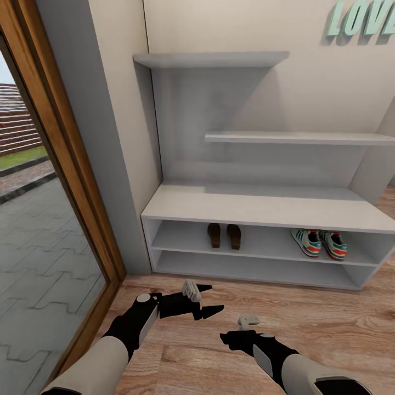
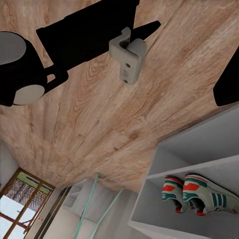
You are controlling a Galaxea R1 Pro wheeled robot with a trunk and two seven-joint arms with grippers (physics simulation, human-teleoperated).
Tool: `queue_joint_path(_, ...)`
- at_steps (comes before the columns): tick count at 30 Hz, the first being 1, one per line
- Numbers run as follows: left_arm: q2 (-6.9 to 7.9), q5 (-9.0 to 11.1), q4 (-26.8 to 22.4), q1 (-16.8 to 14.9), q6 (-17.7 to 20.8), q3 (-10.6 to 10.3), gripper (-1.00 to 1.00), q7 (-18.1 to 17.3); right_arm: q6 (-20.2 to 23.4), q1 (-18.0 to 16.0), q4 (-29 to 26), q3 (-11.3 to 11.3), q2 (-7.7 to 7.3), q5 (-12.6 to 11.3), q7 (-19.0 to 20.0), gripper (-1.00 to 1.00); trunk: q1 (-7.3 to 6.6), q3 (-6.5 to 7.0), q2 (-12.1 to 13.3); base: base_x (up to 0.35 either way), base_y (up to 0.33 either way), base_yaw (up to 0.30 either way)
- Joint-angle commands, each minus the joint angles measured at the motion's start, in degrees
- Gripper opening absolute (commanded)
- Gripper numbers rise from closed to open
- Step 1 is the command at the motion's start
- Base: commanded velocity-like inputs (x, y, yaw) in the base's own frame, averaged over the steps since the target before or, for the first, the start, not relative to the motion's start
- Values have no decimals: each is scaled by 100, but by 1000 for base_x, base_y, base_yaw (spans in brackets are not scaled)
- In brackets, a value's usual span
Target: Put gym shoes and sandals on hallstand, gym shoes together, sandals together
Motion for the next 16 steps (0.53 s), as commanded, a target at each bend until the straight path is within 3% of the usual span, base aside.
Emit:
queue_joint_path(1, 1, -9, 1, -2, -44, -7, 100, -3, 19, -1, -6, 15, 0, -20, 12, 100, -1, -5, -2, 0, 0, 0)
queue_joint_path(16, 1, -9, -2, 1, -44, -7, 100, -5, 19, -1, -6, 16, 1, -20, 12, 100, -1, -5, -2, 0, 0, 0)
